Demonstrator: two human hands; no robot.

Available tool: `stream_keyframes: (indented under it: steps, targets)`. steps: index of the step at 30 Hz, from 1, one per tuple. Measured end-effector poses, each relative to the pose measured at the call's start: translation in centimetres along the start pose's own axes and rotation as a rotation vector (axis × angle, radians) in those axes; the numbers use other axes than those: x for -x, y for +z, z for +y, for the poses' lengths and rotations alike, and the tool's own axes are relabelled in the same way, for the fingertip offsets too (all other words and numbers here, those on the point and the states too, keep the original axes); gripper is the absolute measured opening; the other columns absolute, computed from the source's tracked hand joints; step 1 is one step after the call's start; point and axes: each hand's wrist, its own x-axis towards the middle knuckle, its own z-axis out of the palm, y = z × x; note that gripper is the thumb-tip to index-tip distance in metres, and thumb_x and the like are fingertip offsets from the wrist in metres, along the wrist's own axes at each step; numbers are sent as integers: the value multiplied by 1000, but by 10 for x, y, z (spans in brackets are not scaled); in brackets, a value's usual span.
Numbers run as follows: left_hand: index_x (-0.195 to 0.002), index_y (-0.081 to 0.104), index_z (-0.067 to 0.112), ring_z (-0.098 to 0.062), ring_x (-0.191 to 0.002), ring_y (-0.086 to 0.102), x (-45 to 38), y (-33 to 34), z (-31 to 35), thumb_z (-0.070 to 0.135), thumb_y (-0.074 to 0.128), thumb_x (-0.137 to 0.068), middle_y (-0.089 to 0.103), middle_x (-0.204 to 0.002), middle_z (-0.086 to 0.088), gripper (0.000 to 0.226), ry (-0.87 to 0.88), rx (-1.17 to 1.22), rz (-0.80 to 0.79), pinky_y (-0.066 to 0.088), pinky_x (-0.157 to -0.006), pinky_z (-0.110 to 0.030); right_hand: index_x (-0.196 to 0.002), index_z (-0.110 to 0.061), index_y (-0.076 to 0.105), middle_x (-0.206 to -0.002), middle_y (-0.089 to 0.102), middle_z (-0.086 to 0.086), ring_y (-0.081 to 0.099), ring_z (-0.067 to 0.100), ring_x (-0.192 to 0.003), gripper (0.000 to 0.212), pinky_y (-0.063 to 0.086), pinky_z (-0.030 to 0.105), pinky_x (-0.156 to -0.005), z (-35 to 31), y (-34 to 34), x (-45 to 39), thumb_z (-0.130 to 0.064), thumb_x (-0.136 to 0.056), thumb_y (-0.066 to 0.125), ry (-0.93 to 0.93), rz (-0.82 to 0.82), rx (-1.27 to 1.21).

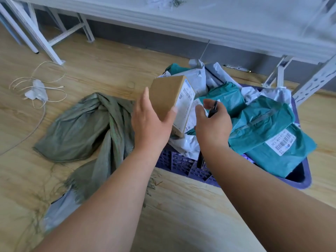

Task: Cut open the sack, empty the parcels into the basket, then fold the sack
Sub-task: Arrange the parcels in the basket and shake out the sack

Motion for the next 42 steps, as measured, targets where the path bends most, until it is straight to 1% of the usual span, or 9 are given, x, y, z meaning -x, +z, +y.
stream_keyframes:
  steps: [3, 6, 11, 14, 19, 27, 35, 40, 42]
  targets:
    - [-150, 19, 34, -25, -147, 9, -1, 5, -3, 57, 62, -81, 10, -160, -5, 85, -86, -176, -235, 18, -117, -50, -115, -25, 60, -80, 51, -26, 65, 16, -85, 26, 55, 37, -82, -10, 5, -5, -28, -89, 60, -86, -72, 33]
    - [-147, 21, 44, -29, -144, 10, 10, 11, 3, 62, 55, -82, 9, -158, -3, 75, -9, -344, -291, 19, -113, -50, -117, -26, 61, -96, 61, -20, 64, 14, -98, 29, 53, 33, -86, -9, 12, -12, -31, -88, 63, -85, -187, 99]
    - [-147, 10, 50, -28, -143, 13, 16, 18, -12, 56, 49, -90, 6, -158, 0, 69, -57, -452, -383, 18, -113, -51, -113, -16, 62, -100, 67, -4, 68, 23, -81, 36, 57, 39, -80, 15, 15, -21, -36, -84, 69, 118, -377, 275]
    - [-147, 16, 47, -26, -144, 14, 13, 17, -15, 51, 50, -91, 11, -157, 0, 65, -27, -428, -370, 14, -116, -49, -112, -15, 62, -95, 66, -6, 63, 18, -76, 38, 55, 36, -79, 22, 11, -21, -38, -83, 71, 176, -398, 238]
    - [-145, 33, 32, -19, -141, 28, -5, 6, -10, 32, 57, -92, 30, -153, 4, 59, -10, -211, -106, 28, -114, -45, -121, -19, 57, -99, 55, -10, 54, 10, -92, 40, 43, 26, -80, 11, 9, -14, -31, -85, 69, -106, -233, 343]
    - [-149, 25, 34, -19, -140, 29, 0, 17, -27, 20, 62, -90, 14, -159, 11, 72, 100, -389, -360, 35, -106, -38, -124, -17, 49, -109, 63, 0, 61, 21, -102, 49, 50, 33, -81, 16, 20, -14, -30, -82, 71, -50, -379, 553]
    - [-129, 57, 27, -11, -115, 56, -34, -30, -25, 25, 58, -93, 61, -126, 8, 37, -117, 76, -217, 44, -97, -28, -115, -18, 54, -98, 66, -3, 60, 19, -88, 26, 46, 30, -73, -9, 39, -1, -23, -89, 55, -230, -275, 343]
    - [-123, 61, 27, -7, -103, 64, -34, -54, -22, 47, 73, -77, 68, -115, 10, 52, -173, 103, -855, 51, -87, -29, -100, -25, 56, -79, 63, -3, 56, 18, -60, 17, 53, 33, -62, -38, 60, -7, -22, -84, 62, -87, -228, -182]
    - [-120, 64, 22, -12, -104, 65, -31, -51, -26, 47, 75, -75, 70, -111, 6, 52, -119, 79, -927, 49, -84, -28, -106, -19, 56, -74, 58, -1, 51, 12, -50, 20, 46, 21, -48, -48, 67, -8, -18, -87, 63, -18, -251, -298]
